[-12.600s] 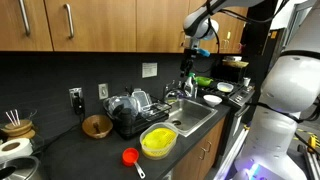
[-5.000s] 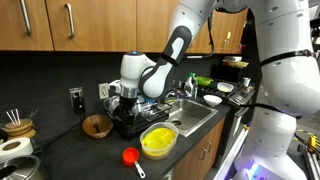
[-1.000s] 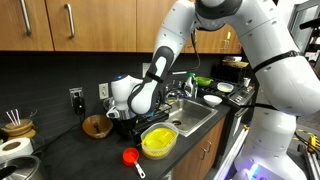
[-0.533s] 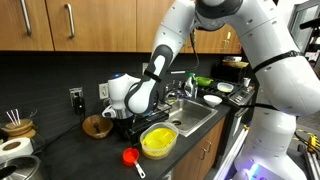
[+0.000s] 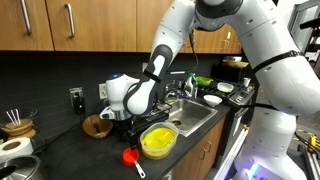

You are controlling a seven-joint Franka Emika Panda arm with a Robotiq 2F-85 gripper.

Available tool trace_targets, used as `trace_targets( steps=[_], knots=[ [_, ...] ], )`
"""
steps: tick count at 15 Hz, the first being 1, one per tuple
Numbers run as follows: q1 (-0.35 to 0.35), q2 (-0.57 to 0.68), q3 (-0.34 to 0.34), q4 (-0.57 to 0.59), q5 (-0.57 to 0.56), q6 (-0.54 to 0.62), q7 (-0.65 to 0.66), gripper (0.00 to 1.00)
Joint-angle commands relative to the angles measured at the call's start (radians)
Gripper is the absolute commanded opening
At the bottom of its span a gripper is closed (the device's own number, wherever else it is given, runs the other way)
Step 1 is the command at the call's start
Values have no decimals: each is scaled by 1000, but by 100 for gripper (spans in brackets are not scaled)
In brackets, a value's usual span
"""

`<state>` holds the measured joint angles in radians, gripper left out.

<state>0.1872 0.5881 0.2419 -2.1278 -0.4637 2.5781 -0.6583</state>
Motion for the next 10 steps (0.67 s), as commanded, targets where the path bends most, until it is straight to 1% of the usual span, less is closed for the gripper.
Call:
trace_targets(
  steps=[1,10],
  knots=[
    [-11,25,14,28,23,2,-54,100],
    [-35,95,30,94,101,-12,-161,100]
  ],
)
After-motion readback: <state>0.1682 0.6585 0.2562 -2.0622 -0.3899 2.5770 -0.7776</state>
